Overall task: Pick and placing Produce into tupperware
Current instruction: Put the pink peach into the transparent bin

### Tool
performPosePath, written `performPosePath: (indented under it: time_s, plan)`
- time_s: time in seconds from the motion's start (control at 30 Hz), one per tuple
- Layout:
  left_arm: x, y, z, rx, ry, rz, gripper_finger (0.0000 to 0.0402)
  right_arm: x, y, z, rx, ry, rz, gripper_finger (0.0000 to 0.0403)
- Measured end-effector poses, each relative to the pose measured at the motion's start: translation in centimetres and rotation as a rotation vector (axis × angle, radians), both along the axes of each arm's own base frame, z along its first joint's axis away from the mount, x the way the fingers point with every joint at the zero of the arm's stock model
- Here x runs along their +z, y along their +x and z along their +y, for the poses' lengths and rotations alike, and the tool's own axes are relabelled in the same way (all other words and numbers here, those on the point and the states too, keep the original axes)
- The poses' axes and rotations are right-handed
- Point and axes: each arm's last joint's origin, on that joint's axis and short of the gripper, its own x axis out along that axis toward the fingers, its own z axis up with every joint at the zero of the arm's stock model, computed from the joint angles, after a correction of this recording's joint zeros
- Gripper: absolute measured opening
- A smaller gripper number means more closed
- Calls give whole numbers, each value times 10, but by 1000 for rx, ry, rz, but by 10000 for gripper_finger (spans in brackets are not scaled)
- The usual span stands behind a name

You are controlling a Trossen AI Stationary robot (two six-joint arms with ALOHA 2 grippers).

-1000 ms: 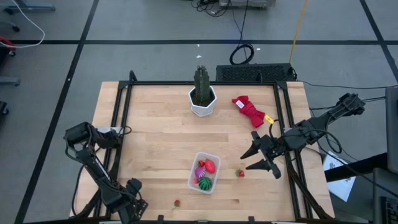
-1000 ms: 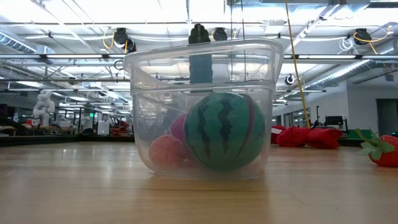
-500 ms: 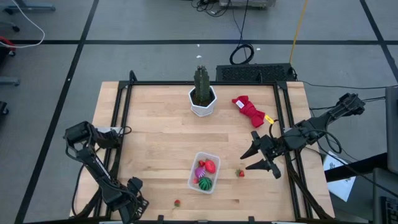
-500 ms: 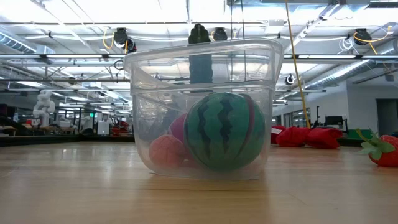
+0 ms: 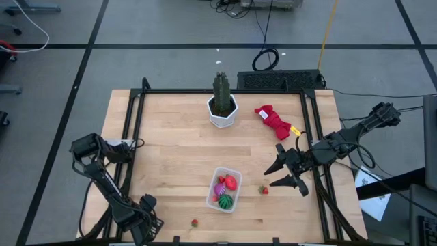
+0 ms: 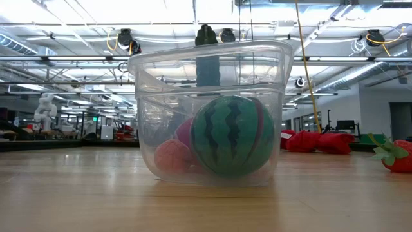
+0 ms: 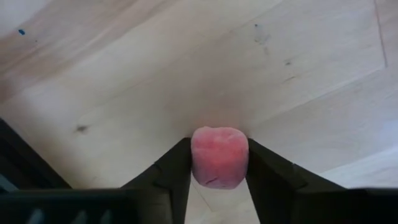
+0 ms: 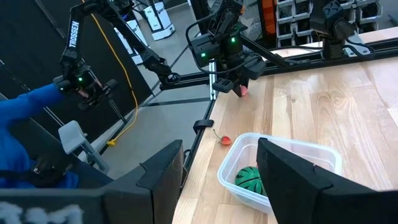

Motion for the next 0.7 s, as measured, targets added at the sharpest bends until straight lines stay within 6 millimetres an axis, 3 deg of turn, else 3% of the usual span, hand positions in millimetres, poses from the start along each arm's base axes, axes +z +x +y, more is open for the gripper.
performPosePath:
  time_s: [0.23,0.7]
  plan:
    - [2,8,2,-8,-13,5,108,1,0,0,-1,4,-8,196]
    - [9,29,13,-22,-71,10,104,2,0,0,0,6,-17,196]
